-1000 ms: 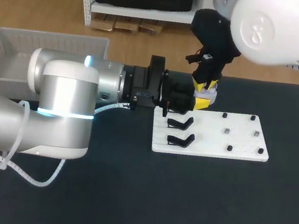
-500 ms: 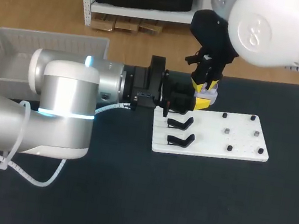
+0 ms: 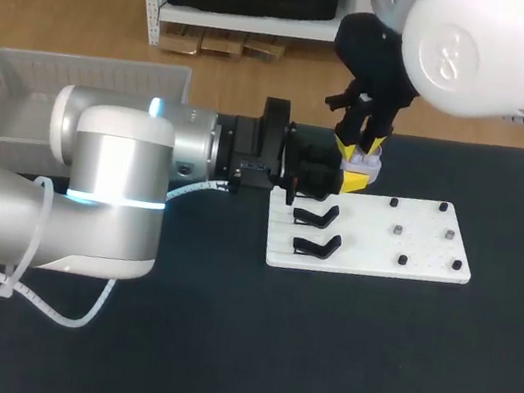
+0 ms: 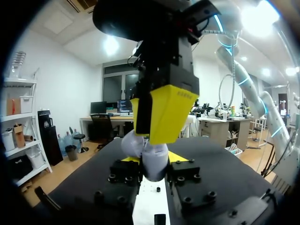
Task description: Pick up each earbud case from the left stands, insert the matching earbuds, close the lid, and place the case in the box.
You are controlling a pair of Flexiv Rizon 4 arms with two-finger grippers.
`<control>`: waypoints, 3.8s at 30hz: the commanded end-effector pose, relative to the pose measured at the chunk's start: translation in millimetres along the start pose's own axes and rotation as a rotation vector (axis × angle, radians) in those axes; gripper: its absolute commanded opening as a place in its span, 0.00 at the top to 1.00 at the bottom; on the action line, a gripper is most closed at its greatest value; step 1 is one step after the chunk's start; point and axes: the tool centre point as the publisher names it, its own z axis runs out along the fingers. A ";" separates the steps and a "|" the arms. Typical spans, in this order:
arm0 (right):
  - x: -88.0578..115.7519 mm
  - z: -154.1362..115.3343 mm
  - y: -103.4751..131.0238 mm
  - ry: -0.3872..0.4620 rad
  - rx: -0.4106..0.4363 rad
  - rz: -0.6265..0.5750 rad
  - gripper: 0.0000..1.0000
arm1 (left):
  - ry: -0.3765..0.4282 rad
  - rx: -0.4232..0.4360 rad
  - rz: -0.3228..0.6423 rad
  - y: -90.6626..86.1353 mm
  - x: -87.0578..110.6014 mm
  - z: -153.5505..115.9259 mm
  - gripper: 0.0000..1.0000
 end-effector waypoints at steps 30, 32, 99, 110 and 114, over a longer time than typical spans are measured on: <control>-27.4 27.1 -50.9 -0.065 0.042 0.223 0.62 | -0.009 -0.010 0.005 -2.7 1.1 -0.7 1.00; -21.3 24.3 -49.5 -0.069 0.054 0.214 0.63 | -0.009 -0.010 0.005 -2.7 1.1 -0.7 1.00; 104.3 14.1 -24.2 -0.230 -0.110 0.577 0.00 | 0.338 -0.463 -0.092 176.3 117.5 -364.4 0.92; 104.9 7.8 -34.1 -0.246 -0.134 0.600 0.00 | 0.310 -0.467 -0.004 163.8 82.8 -354.5 0.00; 107.2 2.5 -43.9 -0.262 -0.152 0.579 0.00 | 0.324 -0.458 0.005 146.2 67.2 -340.3 0.00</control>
